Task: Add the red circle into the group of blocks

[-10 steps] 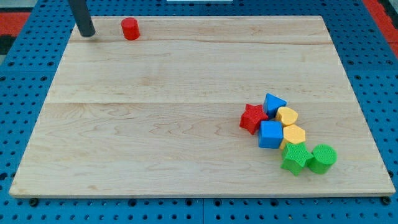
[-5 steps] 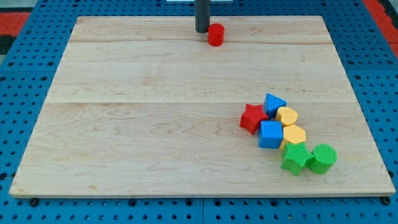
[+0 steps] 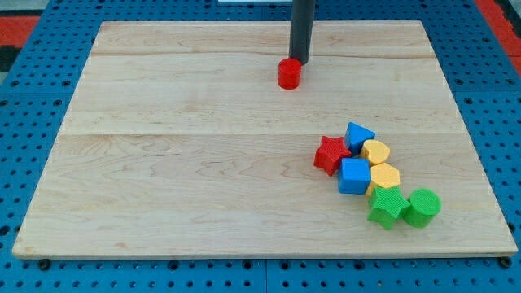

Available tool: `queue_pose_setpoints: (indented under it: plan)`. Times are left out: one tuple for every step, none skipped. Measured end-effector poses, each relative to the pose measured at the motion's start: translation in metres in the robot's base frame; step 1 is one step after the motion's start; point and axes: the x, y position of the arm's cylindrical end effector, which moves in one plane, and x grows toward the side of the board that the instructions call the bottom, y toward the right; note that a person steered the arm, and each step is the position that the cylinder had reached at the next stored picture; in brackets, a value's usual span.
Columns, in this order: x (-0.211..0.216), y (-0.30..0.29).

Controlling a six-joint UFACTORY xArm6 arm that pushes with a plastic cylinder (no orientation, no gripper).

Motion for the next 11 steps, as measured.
queue_pose_setpoints:
  plan:
    - [0.012, -0.016]
    - [0.035, -0.029]
    - [0.079, -0.006]
    - [0.086, -0.017]
    - [0.065, -0.056]
    - [0.085, -0.070]
    - [0.133, -0.048]
    - [0.130, -0.007]
    - [0.060, -0.046]
    - [0.053, 0.007]
    - [0.104, 0.007]
